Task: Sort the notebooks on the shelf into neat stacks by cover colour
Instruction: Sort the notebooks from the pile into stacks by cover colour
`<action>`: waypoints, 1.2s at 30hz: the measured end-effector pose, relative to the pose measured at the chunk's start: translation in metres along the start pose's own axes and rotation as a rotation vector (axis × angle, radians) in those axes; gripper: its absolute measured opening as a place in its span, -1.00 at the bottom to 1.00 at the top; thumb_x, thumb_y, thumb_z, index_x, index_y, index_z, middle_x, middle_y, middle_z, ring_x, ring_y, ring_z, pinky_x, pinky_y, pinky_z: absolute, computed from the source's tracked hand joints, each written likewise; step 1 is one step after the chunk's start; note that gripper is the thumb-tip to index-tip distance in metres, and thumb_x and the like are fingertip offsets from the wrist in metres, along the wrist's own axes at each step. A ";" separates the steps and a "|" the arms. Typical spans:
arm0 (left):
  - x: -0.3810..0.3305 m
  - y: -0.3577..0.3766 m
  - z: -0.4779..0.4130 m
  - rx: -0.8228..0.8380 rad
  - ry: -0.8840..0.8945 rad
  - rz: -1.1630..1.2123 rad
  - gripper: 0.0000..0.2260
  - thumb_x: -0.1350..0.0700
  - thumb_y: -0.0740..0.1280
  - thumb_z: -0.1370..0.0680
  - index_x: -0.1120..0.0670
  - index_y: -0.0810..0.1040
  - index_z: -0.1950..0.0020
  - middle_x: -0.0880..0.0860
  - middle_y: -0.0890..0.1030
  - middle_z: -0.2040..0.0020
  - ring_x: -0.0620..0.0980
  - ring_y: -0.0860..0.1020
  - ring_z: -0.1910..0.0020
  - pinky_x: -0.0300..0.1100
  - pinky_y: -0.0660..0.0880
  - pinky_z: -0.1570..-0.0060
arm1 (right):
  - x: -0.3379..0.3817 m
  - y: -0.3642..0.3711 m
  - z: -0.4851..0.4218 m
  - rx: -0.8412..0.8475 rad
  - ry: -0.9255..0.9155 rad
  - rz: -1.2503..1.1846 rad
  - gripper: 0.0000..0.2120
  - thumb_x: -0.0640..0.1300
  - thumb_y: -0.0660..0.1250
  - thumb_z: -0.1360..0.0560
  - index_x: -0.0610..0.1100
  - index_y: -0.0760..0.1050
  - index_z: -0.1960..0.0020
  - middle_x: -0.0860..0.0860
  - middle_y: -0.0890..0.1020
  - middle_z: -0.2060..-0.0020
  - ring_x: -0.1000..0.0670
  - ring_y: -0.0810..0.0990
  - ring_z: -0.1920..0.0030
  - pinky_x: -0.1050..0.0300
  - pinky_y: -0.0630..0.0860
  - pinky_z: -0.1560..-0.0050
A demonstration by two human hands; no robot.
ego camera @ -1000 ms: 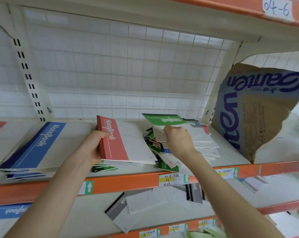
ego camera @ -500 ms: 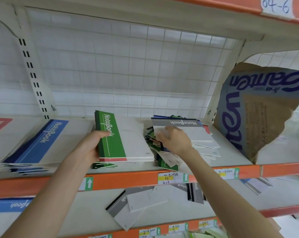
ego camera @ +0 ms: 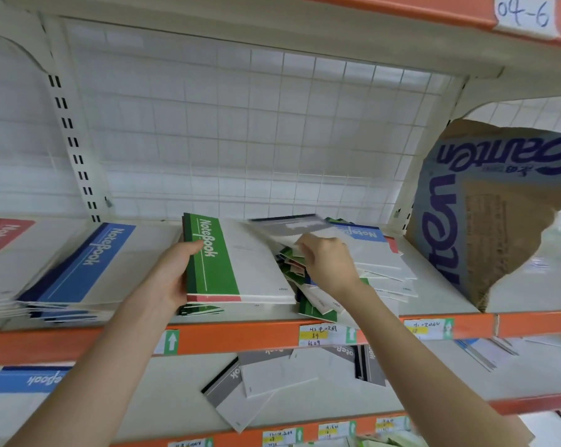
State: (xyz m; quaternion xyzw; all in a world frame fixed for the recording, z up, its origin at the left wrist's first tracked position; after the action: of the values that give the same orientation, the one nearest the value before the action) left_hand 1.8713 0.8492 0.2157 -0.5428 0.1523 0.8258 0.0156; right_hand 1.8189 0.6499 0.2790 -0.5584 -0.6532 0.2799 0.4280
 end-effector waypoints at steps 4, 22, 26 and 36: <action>-0.001 0.003 -0.004 0.019 -0.016 0.028 -0.81 0.04 0.23 -0.60 0.13 0.48 -0.10 0.13 0.57 0.20 0.05 0.58 0.38 -0.23 0.46 0.63 | 0.045 0.004 0.032 0.132 -0.431 -0.382 -0.77 -0.26 0.20 -0.51 -0.33 0.61 0.01 -0.17 0.66 -0.02 -0.05 0.60 -0.09 0.20 0.47 -0.17; 0.000 -0.012 -0.006 -0.048 0.015 -0.038 -0.72 0.16 0.25 -0.56 0.18 0.48 -0.26 0.15 0.60 0.15 0.10 0.56 0.22 -0.11 0.43 0.32 | -0.047 0.048 -0.021 0.395 0.504 0.207 -0.78 0.03 0.17 -0.54 -0.14 0.36 0.08 -0.06 0.47 0.18 -0.06 0.45 0.16 0.15 0.40 0.20; 0.001 -0.010 -0.006 -0.040 0.016 -0.034 -0.71 0.15 0.25 -0.56 0.17 0.48 -0.27 0.15 0.61 0.15 0.09 0.57 0.23 -0.12 0.43 0.34 | -0.034 0.035 -0.019 0.401 0.351 0.396 -0.81 -0.23 0.08 -0.57 -0.21 0.44 -0.07 -0.11 0.50 0.13 -0.08 0.48 0.11 0.18 0.37 0.18; -0.003 0.007 -0.012 -0.018 0.017 0.020 -0.76 -0.02 0.19 -0.62 0.10 0.49 -0.14 0.11 0.60 0.15 0.02 0.56 0.33 -0.24 0.47 0.56 | 0.011 0.008 0.004 0.218 -0.235 0.079 -0.71 -0.44 0.17 -0.37 -0.29 0.56 0.01 -0.18 0.65 0.11 -0.21 0.61 0.11 0.05 0.50 0.18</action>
State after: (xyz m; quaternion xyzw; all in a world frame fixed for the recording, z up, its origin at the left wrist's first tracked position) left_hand 1.8823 0.8397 0.2160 -0.5481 0.1505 0.8227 0.0011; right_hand 1.8193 0.6629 0.2737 -0.4975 -0.6418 0.4291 0.3955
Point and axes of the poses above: each hand's wrist, its own z-axis away from the middle knuckle, its own y-axis out of the palm, x = y × z, the point moved 10 cm from there along -z, towards the middle knuckle
